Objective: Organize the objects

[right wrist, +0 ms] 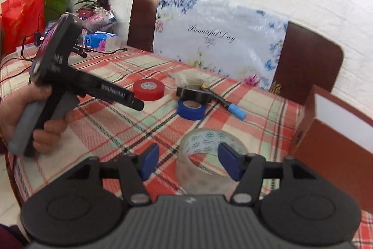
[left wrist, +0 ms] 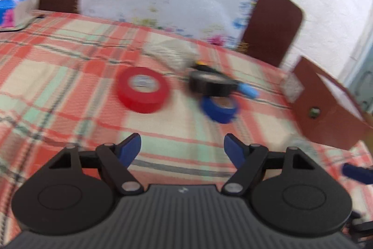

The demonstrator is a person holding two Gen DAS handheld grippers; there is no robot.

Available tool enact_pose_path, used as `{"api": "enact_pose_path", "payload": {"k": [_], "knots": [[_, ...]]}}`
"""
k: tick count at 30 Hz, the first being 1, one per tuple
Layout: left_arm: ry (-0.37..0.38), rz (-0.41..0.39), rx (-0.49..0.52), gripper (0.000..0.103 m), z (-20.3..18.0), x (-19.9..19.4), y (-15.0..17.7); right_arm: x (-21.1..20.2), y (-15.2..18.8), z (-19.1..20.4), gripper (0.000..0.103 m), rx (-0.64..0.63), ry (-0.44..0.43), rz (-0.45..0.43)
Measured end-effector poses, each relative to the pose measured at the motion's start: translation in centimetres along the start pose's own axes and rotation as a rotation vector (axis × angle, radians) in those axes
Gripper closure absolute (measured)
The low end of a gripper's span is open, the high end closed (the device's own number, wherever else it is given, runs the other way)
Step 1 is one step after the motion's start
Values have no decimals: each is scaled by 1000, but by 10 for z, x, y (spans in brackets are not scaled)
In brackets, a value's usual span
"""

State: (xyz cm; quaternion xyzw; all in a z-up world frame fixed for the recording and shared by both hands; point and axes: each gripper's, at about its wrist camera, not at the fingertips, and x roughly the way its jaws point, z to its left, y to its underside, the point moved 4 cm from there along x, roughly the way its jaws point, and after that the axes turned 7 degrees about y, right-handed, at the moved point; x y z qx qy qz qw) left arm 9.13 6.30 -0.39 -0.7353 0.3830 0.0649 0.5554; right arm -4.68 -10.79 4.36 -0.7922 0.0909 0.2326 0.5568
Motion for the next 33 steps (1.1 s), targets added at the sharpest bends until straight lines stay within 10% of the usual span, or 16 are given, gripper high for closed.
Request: {"api": "enact_pose_path", "payload": {"k": [6, 13, 22, 27, 33], "knots": [[97, 110, 171, 26, -82, 19, -1, 21, 29, -22, 32, 128, 32, 111], [51, 293, 186, 77, -95, 58, 23, 54, 33, -23, 13, 133, -5, 153], [112, 157, 235, 79, -142, 34, -26, 32, 11, -30, 15, 81, 103, -50], [238, 89, 312, 79, -226, 67, -70, 3, -9, -98, 15, 51, 337, -192], [322, 99, 394, 79, -327, 146, -81, 5, 6, -212, 15, 117, 499, -149]]}}
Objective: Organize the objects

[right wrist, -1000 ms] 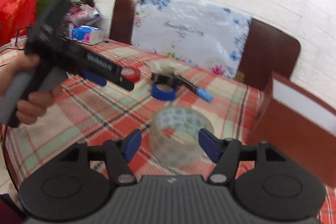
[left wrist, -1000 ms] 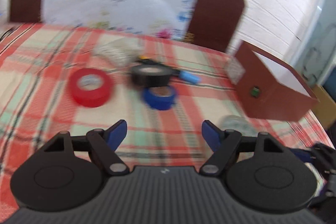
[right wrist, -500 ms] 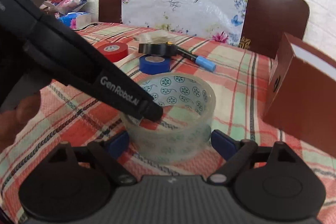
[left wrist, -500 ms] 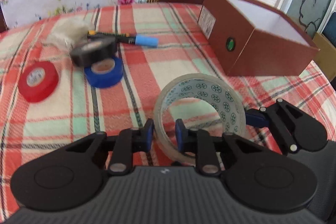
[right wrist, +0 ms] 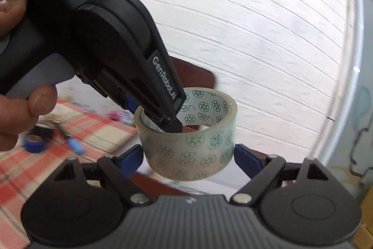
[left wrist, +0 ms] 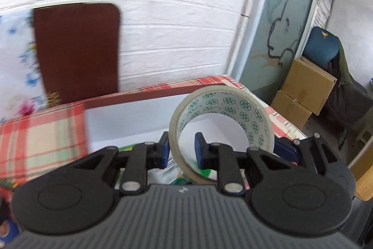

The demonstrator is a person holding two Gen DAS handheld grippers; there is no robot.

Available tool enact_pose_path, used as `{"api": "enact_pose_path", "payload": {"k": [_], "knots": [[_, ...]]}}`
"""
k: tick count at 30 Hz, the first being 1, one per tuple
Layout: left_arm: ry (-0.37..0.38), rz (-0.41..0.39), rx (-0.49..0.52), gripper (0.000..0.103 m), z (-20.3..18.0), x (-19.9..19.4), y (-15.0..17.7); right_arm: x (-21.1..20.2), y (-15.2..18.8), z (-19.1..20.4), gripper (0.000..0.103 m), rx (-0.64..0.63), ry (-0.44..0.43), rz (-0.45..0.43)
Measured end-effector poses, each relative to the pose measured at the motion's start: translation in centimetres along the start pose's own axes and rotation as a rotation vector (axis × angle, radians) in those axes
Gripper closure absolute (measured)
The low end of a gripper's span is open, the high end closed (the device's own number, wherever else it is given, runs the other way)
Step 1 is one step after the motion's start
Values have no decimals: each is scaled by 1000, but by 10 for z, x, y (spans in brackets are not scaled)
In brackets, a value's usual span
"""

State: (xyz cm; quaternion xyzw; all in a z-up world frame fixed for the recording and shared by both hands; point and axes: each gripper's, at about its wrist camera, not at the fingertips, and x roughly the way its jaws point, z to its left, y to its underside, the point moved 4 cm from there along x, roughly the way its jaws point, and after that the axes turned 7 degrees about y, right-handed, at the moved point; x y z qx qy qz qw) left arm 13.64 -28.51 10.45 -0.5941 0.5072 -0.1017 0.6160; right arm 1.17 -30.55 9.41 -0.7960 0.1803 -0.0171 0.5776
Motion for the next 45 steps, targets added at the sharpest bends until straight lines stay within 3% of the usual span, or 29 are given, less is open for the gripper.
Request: {"api": "enact_pose_path", "payload": {"k": [6, 7, 10, 16, 21, 23, 26, 29, 31, 33, 35, 38, 40, 42, 45], "knots": [[-2, 46, 17, 74, -29, 77, -8, 61, 28, -57, 13, 21, 61, 105], [-15, 59, 26, 73, -31, 83, -6, 66, 32, -62, 3, 31, 75, 109], [-19, 102, 21, 73, -28, 85, 2, 60, 37, -72, 6, 83, 89, 100], [53, 38, -19, 73, -12, 20, 20, 5, 42, -71, 15, 219, 113, 55], [59, -23, -61, 67, 30, -68, 61, -45, 27, -34, 25, 312, 2, -21], [-11, -18, -66, 65, 55, -96, 86, -39, 17, -4, 28, 300, -87, -24], [-196, 21, -111, 65, 106, -130, 130, -32, 5, 47, 37, 241, -253, 18], [-410, 40, -208, 64, 167, -169, 174, -30, 0, 101, 52, 144, -390, 68], [-515, 30, -284, 64, 205, -194, 198, -24, 0, 134, 62, 87, -454, 96], [-624, 32, -345, 64, 240, -213, 215, -12, -8, 158, 64, 55, -490, 124], [-636, -25, -371, 64, 256, -230, 227, 1, -19, 177, 67, 36, -508, 146], [-636, -102, -320, 60, 257, -231, 234, 40, -30, 205, 68, -45, -471, 161], [-644, -106, -270, 53, 251, -222, 231, 71, -27, 220, 68, -91, -422, 200], [-636, -110, -266, 53, 252, -221, 231, 102, -19, 230, 66, -112, -400, 253], [-600, -143, -311, 53, 257, -229, 236, 133, -8, 248, 61, -131, -442, 319]]}}
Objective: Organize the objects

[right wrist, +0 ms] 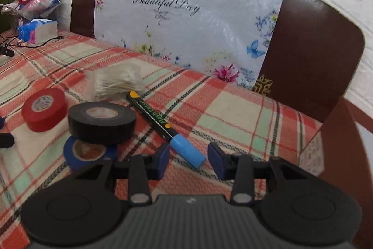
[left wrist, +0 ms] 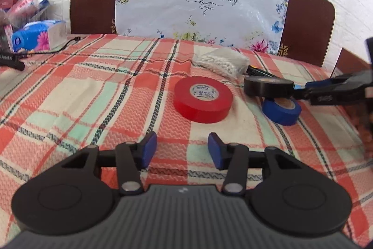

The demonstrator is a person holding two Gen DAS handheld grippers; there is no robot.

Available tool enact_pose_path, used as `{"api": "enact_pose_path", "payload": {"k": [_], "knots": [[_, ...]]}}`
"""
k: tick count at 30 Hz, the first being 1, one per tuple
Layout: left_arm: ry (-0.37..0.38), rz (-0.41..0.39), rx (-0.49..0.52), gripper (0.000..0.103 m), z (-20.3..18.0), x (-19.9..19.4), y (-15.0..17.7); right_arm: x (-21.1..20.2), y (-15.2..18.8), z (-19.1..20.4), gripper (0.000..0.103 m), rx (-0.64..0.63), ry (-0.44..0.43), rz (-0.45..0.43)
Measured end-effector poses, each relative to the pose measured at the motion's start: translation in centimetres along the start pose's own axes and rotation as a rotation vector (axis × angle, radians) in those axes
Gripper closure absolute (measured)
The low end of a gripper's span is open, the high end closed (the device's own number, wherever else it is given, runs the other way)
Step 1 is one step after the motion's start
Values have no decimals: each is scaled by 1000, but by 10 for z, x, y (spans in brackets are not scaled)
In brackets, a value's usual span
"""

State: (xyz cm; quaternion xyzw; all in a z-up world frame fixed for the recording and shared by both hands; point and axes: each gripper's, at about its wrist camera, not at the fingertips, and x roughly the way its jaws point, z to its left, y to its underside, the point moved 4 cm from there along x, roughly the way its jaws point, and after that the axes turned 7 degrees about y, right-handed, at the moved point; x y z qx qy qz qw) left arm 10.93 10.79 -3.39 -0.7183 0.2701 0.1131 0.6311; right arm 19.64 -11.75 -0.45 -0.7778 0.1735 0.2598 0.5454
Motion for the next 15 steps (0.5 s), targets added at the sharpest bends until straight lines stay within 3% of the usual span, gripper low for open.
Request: {"api": "enact_pose_path", "payload": {"k": [1, 4, 9, 14, 15], "knots": [[2, -2, -3, 52, 0, -1, 1, 6, 0, 2, 61, -19, 8, -4], [4, -2, -5, 51, 1, -1, 2, 7, -1, 5, 77, -30, -28, 3], [6, 0, -4, 51, 1, -1, 2, -30, 26, 7, 82, -5, -40, 36], [-1, 56, 44, 44, -12, 0, -1, -104, 88, -10, 83, 258, -176, 106], [49, 86, 6, 44, -20, -2, -3, -117, 101, -16, 83, 334, -209, 123]]}}
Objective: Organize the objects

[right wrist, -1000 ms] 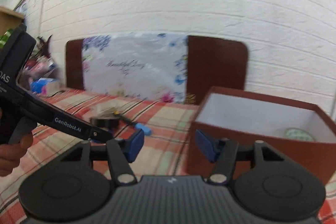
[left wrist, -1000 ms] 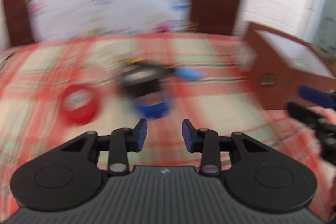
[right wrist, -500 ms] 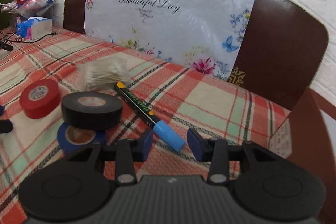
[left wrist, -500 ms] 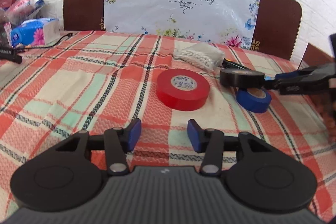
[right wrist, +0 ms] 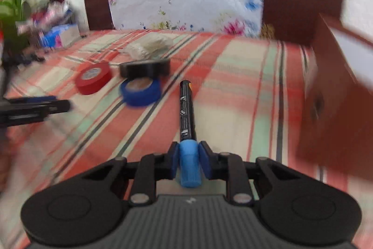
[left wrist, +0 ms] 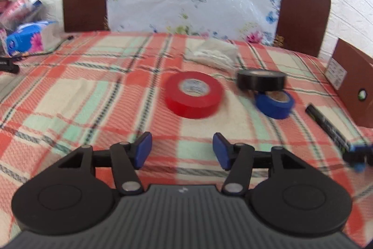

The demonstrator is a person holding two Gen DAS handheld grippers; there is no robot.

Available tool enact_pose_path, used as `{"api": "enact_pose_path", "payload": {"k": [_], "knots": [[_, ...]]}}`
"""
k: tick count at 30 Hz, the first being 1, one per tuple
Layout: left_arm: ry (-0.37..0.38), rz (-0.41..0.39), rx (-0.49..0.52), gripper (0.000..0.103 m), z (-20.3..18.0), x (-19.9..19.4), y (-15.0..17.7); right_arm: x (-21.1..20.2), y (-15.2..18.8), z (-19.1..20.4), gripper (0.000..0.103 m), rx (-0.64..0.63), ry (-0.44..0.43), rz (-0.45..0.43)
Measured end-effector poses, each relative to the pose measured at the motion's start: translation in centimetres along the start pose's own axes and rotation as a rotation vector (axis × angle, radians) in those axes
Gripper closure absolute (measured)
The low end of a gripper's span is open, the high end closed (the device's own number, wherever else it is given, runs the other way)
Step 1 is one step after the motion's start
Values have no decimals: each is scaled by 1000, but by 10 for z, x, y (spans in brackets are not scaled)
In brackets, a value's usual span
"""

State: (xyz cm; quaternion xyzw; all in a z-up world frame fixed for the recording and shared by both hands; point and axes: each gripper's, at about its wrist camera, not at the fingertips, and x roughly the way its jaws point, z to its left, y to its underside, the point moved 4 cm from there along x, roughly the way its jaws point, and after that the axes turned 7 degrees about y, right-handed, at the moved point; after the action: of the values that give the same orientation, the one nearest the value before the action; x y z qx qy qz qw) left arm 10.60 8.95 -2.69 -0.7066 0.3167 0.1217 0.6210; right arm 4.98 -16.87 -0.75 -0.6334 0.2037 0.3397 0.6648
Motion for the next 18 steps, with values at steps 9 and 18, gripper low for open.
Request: {"api": "enact_pose_path", "payload": {"k": [9, 18], "knots": [[450, 351, -91, 42, -145, 27, -2, -34, 42, -51, 83, 502, -316, 66], [541, 296, 55, 84, -219, 21, -39, -58, 27, -68, 83, 495, -326, -84]]}}
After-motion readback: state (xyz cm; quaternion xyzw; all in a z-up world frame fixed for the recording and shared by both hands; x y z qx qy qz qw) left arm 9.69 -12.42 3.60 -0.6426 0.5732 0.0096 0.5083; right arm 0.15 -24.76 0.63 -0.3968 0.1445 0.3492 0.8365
